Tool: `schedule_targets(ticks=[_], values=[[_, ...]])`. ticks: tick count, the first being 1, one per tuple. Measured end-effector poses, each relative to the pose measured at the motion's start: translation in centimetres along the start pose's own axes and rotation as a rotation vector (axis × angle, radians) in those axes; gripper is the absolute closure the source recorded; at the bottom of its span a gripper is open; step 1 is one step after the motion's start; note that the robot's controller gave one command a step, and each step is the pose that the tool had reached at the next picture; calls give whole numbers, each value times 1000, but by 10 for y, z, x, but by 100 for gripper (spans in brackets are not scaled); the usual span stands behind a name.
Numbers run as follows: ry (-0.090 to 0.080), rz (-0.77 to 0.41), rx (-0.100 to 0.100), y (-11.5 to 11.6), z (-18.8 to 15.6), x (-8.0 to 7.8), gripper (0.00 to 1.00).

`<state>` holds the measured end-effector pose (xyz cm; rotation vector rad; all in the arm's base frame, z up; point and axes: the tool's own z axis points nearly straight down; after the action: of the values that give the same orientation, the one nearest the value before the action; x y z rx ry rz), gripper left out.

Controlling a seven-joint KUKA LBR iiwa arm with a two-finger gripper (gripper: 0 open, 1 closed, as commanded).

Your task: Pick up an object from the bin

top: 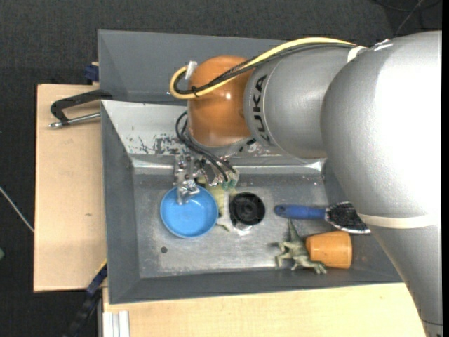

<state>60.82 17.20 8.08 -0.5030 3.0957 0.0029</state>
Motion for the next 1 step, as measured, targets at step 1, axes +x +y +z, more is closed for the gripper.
schedule_targets(ticks=[1], values=[[-9,1,0,1,-62,-4,100]])
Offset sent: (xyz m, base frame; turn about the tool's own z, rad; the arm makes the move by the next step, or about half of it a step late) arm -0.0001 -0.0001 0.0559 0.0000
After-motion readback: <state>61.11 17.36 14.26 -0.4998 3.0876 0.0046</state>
